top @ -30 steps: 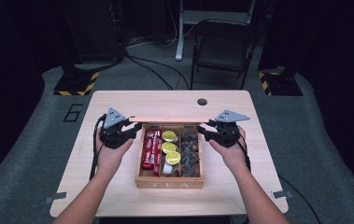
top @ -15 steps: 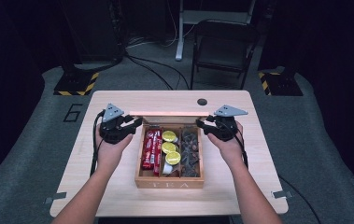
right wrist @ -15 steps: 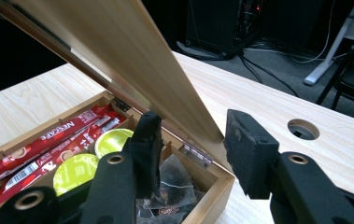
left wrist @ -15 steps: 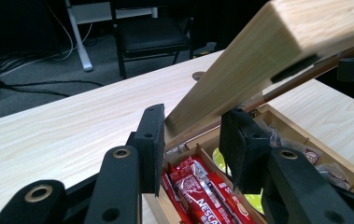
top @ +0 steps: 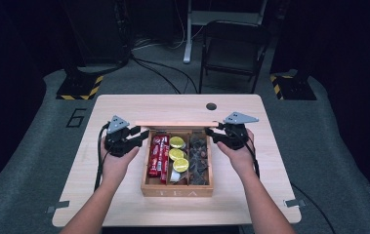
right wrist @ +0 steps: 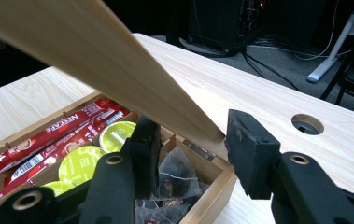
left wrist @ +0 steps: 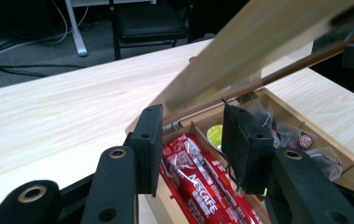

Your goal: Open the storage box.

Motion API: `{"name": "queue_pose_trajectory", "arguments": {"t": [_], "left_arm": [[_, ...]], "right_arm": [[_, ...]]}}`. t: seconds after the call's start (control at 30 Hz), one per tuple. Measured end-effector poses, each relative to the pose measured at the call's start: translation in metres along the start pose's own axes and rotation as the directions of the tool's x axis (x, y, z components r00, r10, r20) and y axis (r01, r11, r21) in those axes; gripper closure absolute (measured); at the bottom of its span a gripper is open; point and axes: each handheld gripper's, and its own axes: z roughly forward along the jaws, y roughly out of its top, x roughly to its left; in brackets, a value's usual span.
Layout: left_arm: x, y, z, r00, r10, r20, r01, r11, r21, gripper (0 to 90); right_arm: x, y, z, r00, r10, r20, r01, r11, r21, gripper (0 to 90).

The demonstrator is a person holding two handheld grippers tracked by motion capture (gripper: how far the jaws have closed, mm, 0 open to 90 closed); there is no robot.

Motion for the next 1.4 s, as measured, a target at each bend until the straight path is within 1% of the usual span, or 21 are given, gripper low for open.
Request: {"name": "queue_pose_trajectory", "arguments": {"t": [0.07, 0.2, 0.23, 0.27, 0.33, 0.43, 0.5, 0.67, 0.83, 0.97, 1.1, 1.23, 1.27, 1.37, 1.4], "left_arm": [[0.000, -0.003, 0.001, 0.9999, -0.016, 0.000, 0.016, 0.9999, -0.005, 57.9], [0.000, -0.006, 0.001, 1.0000, -0.009, 0.002, 0.009, 1.0000, 0.001, 57.6], [0.000, -0.006, 0.001, 0.9999, -0.015, 0.006, 0.015, 0.9999, 0.008, 57.6], [-0.001, -0.006, 0.001, 0.9999, -0.017, 0.003, 0.017, 0.9999, -0.002, 57.6], [-0.001, -0.007, 0.001, 0.9997, -0.023, 0.007, 0.023, 0.9997, -0.002, 57.6], [-0.001, -0.008, 0.001, 0.9997, -0.024, 0.011, 0.024, 0.9997, 0.006, 57.6], [-0.001, -0.010, 0.002, 0.9997, -0.023, 0.009, 0.023, 0.9997, 0.001, 57.6], [0.000, -0.013, 0.002, 0.9985, -0.051, 0.021, 0.051, 0.9987, -0.007, 57.7], [0.000, -0.014, 0.001, 0.9982, -0.057, 0.018, 0.057, 0.9983, -0.009, 57.3], [-0.002, -0.018, 0.002, 0.9980, -0.060, 0.021, 0.060, 0.9982, -0.003, 56.7], [-0.003, -0.023, 0.004, 0.9967, -0.076, 0.027, 0.076, 0.9971, -0.001, 56.6], [-0.005, -0.029, 0.008, 0.9962, -0.084, 0.024, 0.083, 0.9963, 0.020, 56.4], [-0.005, -0.031, 0.010, 0.9971, -0.072, 0.024, 0.071, 0.9968, 0.038, 56.4], [-0.007, -0.037, 0.015, 0.9971, -0.074, 0.019, 0.072, 0.9958, 0.055, 56.3], [-0.008, -0.039, 0.017, 0.9974, -0.069, 0.021, 0.067, 0.9957, 0.063, 56.2]], "right_arm": [[0.000, -0.001, 0.000, 1.0000, -0.005, -0.002, 0.005, 1.000, -0.002, 55.2], [0.001, -0.001, 0.000, 1.0000, -0.005, -0.002, 0.005, 1.000, 0.001, 55.2], [0.000, -0.001, 0.000, 1.0000, -0.007, -0.002, 0.007, 1.000, 0.000, 55.2], [0.000, -0.001, 0.000, 1.0000, -0.006, -0.001, 0.006, 1.000, -0.001, 55.2], [0.001, -0.001, 0.000, 1.0000, -0.005, -0.002, 0.005, 1.000, -0.001, 55.2], [0.000, -0.001, 0.000, 1.0000, -0.004, -0.002, 0.004, 1.000, -0.001, 55.2], [0.001, -0.001, 0.000, 1.0000, 0.001, 0.000, -0.001, 1.000, -0.002, 55.2], [-0.001, -0.001, 0.000, 1.0000, 0.007, -0.004, -0.007, 1.000, -0.003, 55.1], [-0.001, 0.000, 0.000, 0.9999, 0.013, -0.008, -0.013, 1.000, -0.005, 55.1], [-0.001, 0.000, 0.000, 0.9998, 0.018, -0.008, -0.018, 1.000, -0.002, 55.1], [-0.002, 0.000, 0.000, 0.9998, 0.015, -0.012, -0.015, 1.000, -0.002, 55.1], [-0.002, 0.001, 0.000, 0.9997, 0.022, -0.010, -0.022, 1.000, -0.002, 55.2], [-0.002, 0.001, 0.000, 0.9998, 0.020, -0.009, -0.020, 1.000, -0.002, 55.1], [-0.002, 0.001, 0.001, 0.9998, 0.014, -0.011, -0.014, 1.000, -0.004, 55.1], [-0.002, 0.001, 0.001, 0.9999, 0.013, -0.011, -0.013, 1.000, -0.004, 55.1]]}}
